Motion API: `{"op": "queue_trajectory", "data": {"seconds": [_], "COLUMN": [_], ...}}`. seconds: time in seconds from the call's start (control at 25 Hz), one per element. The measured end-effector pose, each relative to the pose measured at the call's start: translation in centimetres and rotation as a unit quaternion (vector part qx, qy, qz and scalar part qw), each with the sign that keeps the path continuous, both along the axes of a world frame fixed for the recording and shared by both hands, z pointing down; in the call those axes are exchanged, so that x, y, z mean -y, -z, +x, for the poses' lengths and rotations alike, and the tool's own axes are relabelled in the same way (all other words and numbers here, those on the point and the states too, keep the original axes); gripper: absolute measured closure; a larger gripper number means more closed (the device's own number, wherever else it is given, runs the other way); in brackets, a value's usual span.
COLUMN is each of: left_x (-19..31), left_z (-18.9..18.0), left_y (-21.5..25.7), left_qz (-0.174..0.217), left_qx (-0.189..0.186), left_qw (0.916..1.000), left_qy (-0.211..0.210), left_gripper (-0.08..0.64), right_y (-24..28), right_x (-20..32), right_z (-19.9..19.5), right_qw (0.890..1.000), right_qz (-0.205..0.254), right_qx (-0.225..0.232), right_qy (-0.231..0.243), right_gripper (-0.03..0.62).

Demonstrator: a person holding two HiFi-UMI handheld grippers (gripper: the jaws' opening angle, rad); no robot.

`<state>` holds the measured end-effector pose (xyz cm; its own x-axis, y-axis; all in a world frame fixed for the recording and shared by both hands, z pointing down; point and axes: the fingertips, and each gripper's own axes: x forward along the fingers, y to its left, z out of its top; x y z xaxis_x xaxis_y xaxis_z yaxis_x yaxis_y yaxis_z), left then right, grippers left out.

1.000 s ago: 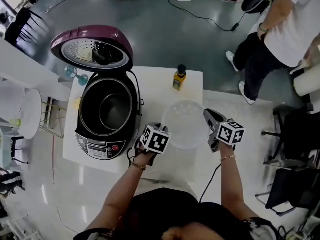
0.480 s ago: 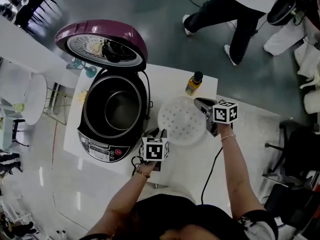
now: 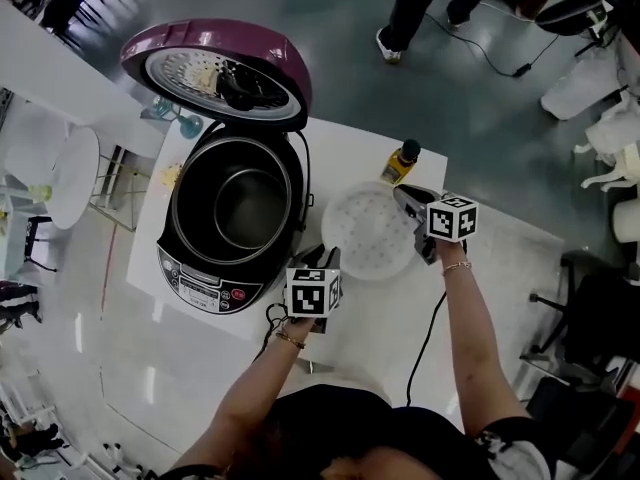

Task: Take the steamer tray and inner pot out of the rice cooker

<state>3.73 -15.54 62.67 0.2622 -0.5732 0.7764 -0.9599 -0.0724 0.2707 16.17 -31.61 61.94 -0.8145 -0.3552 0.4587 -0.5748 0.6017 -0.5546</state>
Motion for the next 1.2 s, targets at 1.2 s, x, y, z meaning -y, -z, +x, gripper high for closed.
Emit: {"op": "queue_trajectory", "data": {"seconds": [1.2], "left_x": [-7.1], "left_z": [-8.7], "left_y": [28.4], "left_qz": [0.348], "left_qx": [0.099], "left_qw": [0.9268], "left_qy": [-0.098], "left_gripper": [0.365], "right_y": [23.5], "right_x": [-14.2], "right_z": [-5.6], "right_qw": [0.953], "right_qz": [0.289], "right_qx": [0.089], "right_qy": [-0.028], "right_gripper": [0.456]}}
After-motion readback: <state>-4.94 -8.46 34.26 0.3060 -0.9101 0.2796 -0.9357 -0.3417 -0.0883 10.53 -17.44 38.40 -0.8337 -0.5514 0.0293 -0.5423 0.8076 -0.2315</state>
